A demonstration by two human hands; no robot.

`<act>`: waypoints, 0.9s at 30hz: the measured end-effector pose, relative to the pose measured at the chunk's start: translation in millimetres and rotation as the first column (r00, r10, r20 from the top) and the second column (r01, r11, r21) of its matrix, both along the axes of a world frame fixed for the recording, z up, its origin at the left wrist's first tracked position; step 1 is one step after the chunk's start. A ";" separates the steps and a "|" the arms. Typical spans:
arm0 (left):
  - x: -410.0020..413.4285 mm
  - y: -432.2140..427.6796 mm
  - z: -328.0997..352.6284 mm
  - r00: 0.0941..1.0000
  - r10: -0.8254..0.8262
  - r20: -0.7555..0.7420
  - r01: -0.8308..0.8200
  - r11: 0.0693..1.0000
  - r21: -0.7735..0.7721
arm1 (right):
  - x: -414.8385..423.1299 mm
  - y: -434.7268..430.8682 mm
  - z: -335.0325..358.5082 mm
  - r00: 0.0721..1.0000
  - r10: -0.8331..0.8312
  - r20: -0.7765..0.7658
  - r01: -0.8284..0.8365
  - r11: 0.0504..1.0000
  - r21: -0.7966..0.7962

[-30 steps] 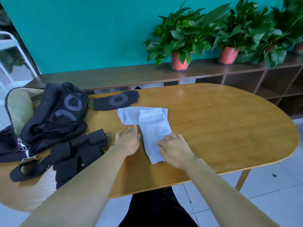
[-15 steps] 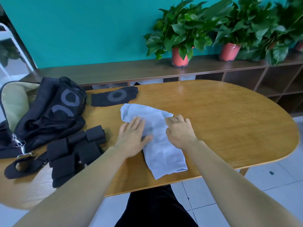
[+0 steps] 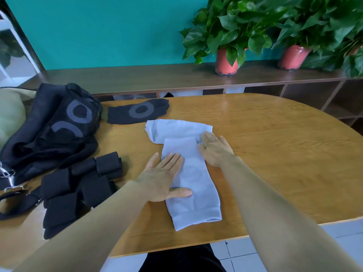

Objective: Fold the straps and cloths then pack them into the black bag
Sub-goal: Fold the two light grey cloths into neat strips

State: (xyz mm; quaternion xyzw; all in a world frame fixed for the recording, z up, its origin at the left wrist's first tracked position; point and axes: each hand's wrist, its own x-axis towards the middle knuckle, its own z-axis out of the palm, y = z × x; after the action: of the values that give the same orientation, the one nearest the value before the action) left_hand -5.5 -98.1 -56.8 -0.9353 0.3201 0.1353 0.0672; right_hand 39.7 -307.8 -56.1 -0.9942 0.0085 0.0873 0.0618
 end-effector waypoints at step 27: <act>-7.0 -9.6 15.9 0.978 0.202 -0.057 -0.204 0.978 -0.051 | -69.7 51.6 -2.5 0.981 0.190 0.041 -0.189 0.982 -0.026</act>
State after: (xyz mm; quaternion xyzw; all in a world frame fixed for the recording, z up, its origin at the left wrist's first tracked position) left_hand -12.5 -107.7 -41.0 -0.9608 0.2282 0.1562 0.0181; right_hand -30.0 -256.2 -58.6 -0.9928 -0.0864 0.0712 0.0426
